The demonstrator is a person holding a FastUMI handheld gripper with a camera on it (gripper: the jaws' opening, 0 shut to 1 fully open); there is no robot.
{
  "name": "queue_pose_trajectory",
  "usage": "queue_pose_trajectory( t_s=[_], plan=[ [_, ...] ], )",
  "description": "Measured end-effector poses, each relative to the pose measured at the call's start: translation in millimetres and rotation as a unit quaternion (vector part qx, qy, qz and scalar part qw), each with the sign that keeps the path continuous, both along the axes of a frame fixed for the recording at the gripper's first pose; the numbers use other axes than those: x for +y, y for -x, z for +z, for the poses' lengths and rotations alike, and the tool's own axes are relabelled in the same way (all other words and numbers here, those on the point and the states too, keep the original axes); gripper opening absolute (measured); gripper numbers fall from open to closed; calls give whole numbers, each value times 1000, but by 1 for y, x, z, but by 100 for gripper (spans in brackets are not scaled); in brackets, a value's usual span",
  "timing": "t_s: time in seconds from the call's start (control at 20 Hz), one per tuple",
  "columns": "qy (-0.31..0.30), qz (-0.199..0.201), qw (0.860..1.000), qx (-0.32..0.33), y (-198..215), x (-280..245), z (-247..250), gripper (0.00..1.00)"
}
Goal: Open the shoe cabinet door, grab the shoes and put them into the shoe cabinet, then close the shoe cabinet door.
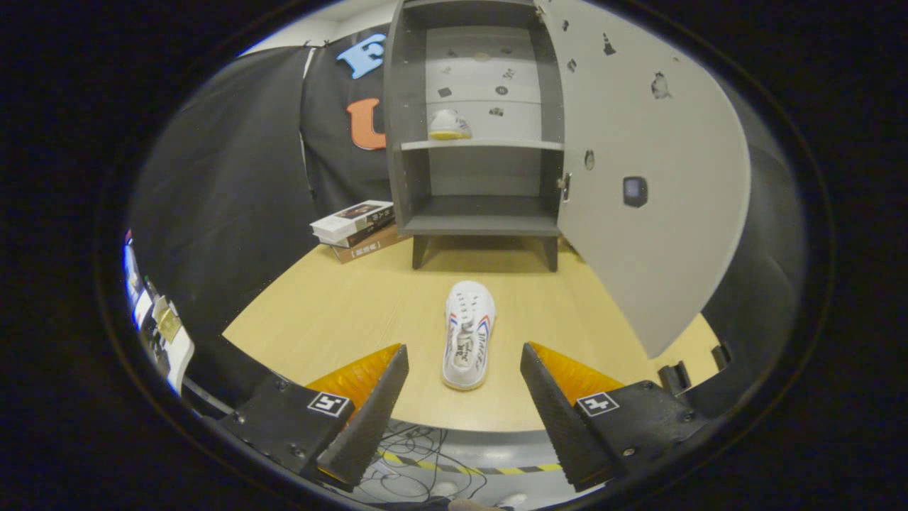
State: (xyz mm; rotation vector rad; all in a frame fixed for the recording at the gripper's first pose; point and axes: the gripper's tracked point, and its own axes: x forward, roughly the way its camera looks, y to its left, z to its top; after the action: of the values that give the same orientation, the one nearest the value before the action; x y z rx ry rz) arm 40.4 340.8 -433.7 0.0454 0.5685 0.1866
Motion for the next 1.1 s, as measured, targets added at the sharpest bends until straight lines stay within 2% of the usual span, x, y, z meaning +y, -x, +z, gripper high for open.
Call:
queue_pose_trajectory(
  t_s=[0.35,0.8,0.9,0.95,1.0,1.05,1.1],
  plan=[
    [12,-7,999,43,-71,30,-65,100],
    [10,4,995,102,-115,50,-110,100],
    [11,6,994,112,-121,53,-116,96],
    [7,2,993,115,-125,54,-119,82],
    [10,-6,993,114,-129,48,-122,74],
    [18,-27,994,104,-135,38,-125,55],
    [0,-30,995,96,-136,41,-125,36]
  ],
)
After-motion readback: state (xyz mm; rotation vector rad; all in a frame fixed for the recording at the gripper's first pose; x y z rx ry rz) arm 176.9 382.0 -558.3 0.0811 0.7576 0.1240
